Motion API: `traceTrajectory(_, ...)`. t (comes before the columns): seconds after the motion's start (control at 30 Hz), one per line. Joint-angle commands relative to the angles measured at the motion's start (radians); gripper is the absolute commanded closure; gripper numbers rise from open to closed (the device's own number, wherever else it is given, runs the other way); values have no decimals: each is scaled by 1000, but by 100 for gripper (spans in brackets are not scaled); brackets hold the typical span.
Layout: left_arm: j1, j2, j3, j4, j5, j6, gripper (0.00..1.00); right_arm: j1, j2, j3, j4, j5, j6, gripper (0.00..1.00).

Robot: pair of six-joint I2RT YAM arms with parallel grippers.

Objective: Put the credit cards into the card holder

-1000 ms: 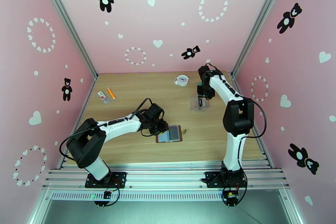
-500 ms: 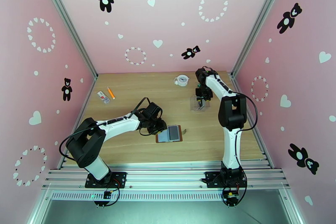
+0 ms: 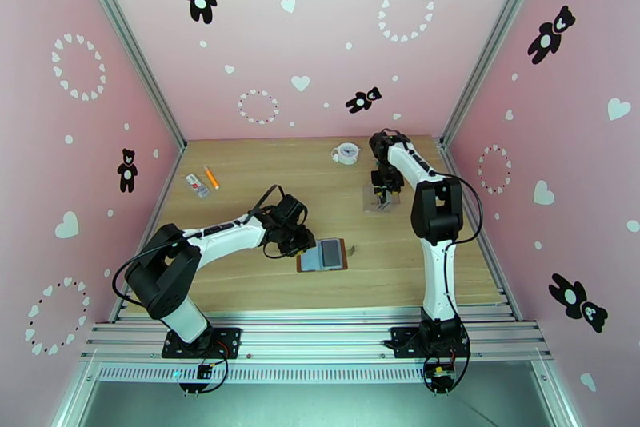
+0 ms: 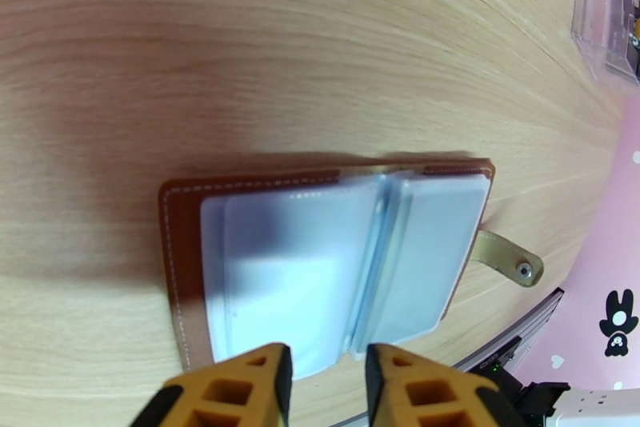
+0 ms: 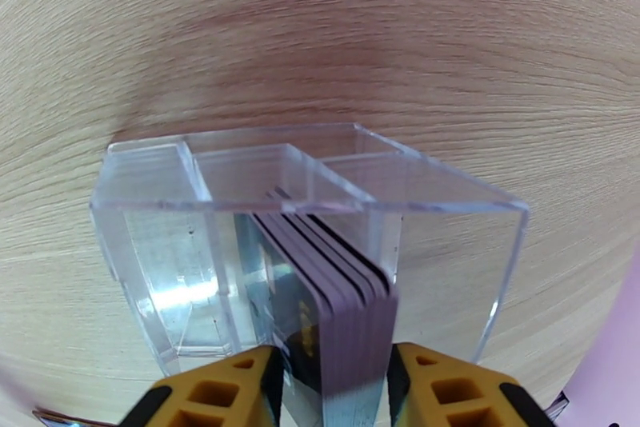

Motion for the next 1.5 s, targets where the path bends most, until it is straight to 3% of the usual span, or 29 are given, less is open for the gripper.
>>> traceTrajectory(0.0, 9, 0, 36, -29, 24, 25, 69, -3, 1, 37, -41, 48, -4, 60)
traceTrajectory(0.33, 13, 16, 47, -23, 26, 25, 69, -2, -34, 44, -68, 65, -2, 61)
traceTrajectory(1.03, 12, 10, 2, 9, 28, 15, 69, -4, -64, 42, -109, 114, -3, 72)
traceTrajectory(1.47, 12, -4, -1, 4, 20, 18, 69, -3, -79, 41, -102, 38, 10, 85)
